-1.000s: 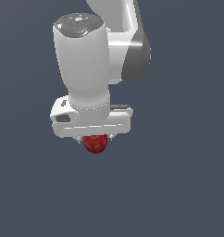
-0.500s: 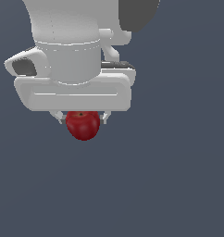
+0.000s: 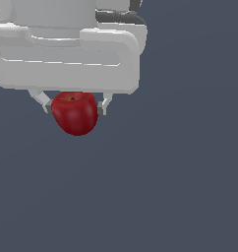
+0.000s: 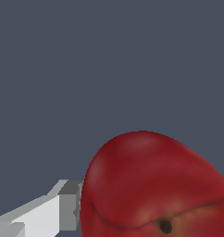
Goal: Pick up the object and move it to a goal position.
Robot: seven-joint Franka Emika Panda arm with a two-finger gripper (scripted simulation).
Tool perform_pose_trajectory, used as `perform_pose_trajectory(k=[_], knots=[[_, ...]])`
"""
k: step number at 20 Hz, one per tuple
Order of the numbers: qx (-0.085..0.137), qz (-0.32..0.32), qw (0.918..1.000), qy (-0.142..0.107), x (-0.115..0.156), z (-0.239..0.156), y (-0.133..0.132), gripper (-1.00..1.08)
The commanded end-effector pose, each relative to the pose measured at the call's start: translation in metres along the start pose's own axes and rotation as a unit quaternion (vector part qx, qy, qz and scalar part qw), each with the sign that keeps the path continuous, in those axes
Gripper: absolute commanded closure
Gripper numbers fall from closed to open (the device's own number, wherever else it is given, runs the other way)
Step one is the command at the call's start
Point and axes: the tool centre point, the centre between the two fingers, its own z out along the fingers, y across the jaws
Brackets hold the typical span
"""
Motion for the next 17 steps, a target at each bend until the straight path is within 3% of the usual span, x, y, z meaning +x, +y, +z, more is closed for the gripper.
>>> perform_pose_trajectory(k=[1,17], knots=[[-0.001,0.003,1.0,0.003,0.003,-0.011,0.002,1.08],[-0.003,0.008,0.9999,0.007,0.009,-0.028,0.005,1.08]])
